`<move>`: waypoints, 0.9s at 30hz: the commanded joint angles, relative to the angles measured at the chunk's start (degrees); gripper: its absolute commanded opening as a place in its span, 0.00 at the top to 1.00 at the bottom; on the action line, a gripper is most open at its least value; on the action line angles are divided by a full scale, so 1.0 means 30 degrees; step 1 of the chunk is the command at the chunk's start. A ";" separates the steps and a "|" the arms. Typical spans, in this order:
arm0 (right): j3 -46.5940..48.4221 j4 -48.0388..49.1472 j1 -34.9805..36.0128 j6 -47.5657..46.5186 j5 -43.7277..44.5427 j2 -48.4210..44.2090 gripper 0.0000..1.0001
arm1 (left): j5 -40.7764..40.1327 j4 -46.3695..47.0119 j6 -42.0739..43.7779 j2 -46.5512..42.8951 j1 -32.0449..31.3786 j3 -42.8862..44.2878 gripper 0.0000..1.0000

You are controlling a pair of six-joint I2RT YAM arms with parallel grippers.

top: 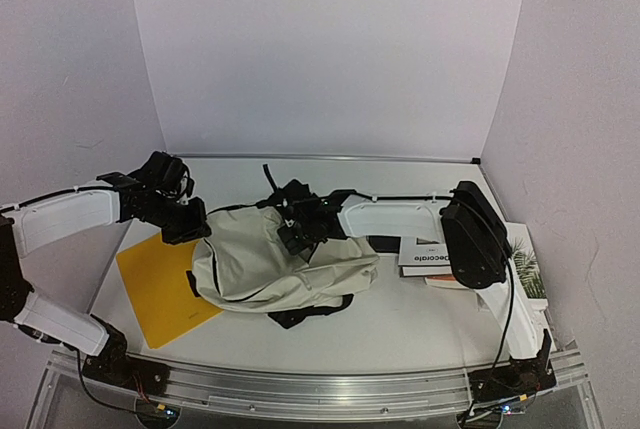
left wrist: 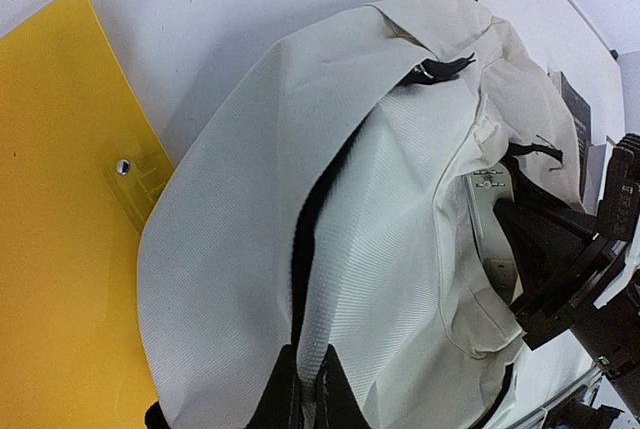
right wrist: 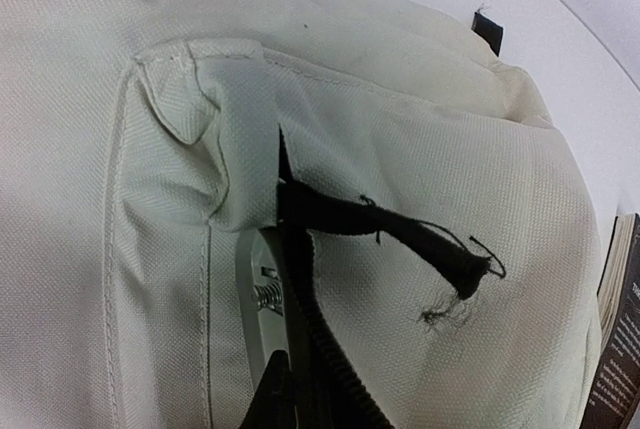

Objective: Pack the student bag
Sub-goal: Adjust the stationery in the student bag.

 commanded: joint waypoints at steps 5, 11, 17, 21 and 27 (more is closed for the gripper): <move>-0.1127 0.0208 -0.1462 0.2675 0.2665 -0.0338 1.00 | -0.1239 -0.0531 -0.0100 -0.2387 0.0630 -0.0257 1.00; -0.1139 0.0729 -0.2188 0.3611 0.0683 -0.0030 1.00 | -0.0831 -0.0425 0.0063 -0.2451 0.0801 -0.0143 1.00; -0.1050 0.2114 -0.2376 0.2552 -0.3239 -0.0508 0.99 | -0.0365 0.0216 0.0505 -0.1380 0.0968 -0.0032 1.00; -0.1385 0.2142 -0.2386 0.1695 -0.6155 -0.1981 0.78 | -0.0360 0.0366 0.0876 -0.1078 0.1104 0.0458 0.80; -0.2557 0.2143 -0.2391 0.1501 -0.9841 -0.4914 0.56 | -0.0501 -0.0242 0.1903 -0.1270 0.1370 0.1585 0.51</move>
